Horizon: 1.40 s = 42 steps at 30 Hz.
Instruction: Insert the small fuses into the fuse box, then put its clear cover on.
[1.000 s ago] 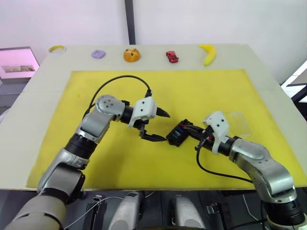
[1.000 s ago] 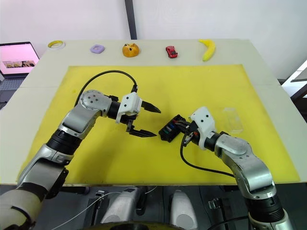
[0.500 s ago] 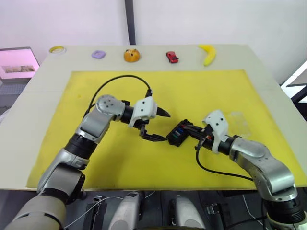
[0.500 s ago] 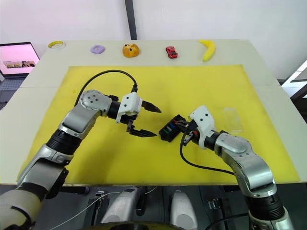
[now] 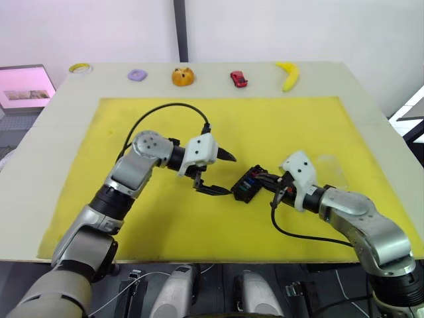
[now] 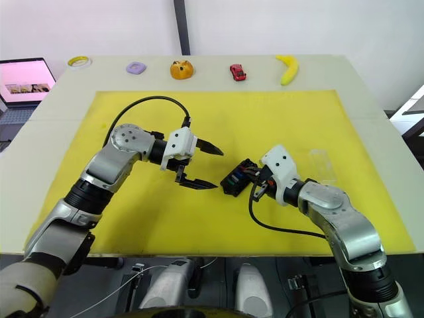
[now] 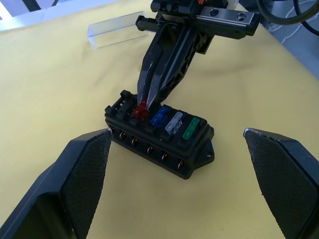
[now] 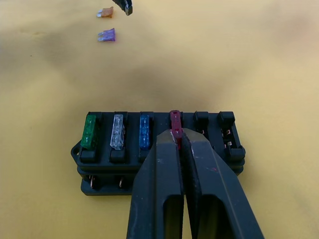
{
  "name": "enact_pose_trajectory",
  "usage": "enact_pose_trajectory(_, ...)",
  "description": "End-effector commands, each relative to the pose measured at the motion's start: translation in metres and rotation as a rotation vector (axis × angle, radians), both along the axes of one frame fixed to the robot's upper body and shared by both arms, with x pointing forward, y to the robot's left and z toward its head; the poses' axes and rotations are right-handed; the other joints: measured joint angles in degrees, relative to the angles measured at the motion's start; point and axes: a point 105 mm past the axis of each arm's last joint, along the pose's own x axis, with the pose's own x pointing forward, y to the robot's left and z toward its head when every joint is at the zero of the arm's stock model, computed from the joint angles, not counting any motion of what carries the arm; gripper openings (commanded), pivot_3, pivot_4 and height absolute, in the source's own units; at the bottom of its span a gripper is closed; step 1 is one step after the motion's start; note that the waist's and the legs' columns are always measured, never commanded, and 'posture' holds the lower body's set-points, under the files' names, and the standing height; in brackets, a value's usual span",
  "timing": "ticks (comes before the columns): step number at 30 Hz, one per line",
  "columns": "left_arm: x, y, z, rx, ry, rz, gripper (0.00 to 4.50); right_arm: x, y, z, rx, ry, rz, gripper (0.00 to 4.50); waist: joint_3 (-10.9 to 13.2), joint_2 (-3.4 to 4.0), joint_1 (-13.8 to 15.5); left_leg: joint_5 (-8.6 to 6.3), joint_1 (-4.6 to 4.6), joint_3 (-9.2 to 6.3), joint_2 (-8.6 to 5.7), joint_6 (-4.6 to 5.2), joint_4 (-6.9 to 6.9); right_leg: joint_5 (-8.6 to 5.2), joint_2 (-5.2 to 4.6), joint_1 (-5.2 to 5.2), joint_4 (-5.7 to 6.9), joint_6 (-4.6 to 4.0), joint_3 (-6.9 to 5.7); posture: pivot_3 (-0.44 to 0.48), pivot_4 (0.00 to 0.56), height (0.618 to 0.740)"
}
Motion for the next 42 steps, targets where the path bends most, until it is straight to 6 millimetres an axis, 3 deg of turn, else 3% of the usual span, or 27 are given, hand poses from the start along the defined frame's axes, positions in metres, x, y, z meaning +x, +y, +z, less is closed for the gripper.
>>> enact_pose_trajectory(1,0.001,0.000,0.013,-0.032,-0.041,0.003,4.45,0.000,-0.009,-0.018,-0.017,0.037,-0.044,0.00,0.0,-0.01,-0.1,0.00,0.00,0.00,0.00,0.00,0.01,0.00,0.00,0.01,0.00,0.00,0.00,0.000,0.150,0.735)
enact_pose_trajectory(8,0.002,0.000,0.013,-0.032,-0.043,0.004,4.45,0.002,-0.015,-0.021,-0.038,0.038,-0.059,0.00,0.0,-0.01,-0.1,0.00,0.03,0.00,0.00,0.00,0.02,0.00,0.00,0.02,0.00,0.00,0.00,0.000,0.150,0.735)
enact_pose_trajectory(32,0.003,-0.002,0.013,-0.041,-0.046,0.006,4.45,-0.001,0.001,0.006,-0.002,-0.016,0.008,0.00,0.0,-0.01,-0.2,0.00,0.01,-0.01,0.00,0.00,0.02,0.00,0.00,0.01,0.00,0.00,0.00,0.000,0.150,0.735)
enact_pose_trajectory(33,0.003,-0.002,0.013,-0.041,-0.047,0.006,4.50,-0.001,0.001,0.008,-0.003,-0.024,0.013,0.71,0.0,-0.01,-0.2,0.00,0.00,-0.01,0.00,0.00,0.02,0.00,0.00,0.01,0.00,0.00,0.00,0.000,0.150,0.735)
enact_pose_trajectory(34,0.003,-0.002,0.013,-0.042,-0.047,0.005,4.50,-0.002,0.002,0.011,-0.001,-0.037,0.018,0.99,0.0,-0.01,-0.2,0.00,0.00,-0.01,0.00,0.00,0.02,0.00,0.00,0.01,0.00,0.00,0.00,0.000,0.150,0.735)
enact_pose_trajectory(40,0.003,0.000,0.012,-0.041,-0.047,0.008,4.50,-0.011,0.008,0.047,0.033,-0.138,0.050,3.86,0.0,0.01,-0.3,0.00,-0.09,-0.01,0.01,0.00,-0.01,0.00,0.00,-0.09,0.00,0.00,0.00,0.000,0.150,0.735)
enact_pose_trajectory(42,0.003,0.000,0.012,-0.041,-0.047,0.009,4.50,-0.014,0.009,0.053,0.035,-0.154,0.060,3.86,0.0,0.01,-0.2,0.00,-0.11,-0.01,0.01,0.00,-0.01,0.00,0.00,-0.10,0.00,0.00,0.00,0.000,0.150,0.735)
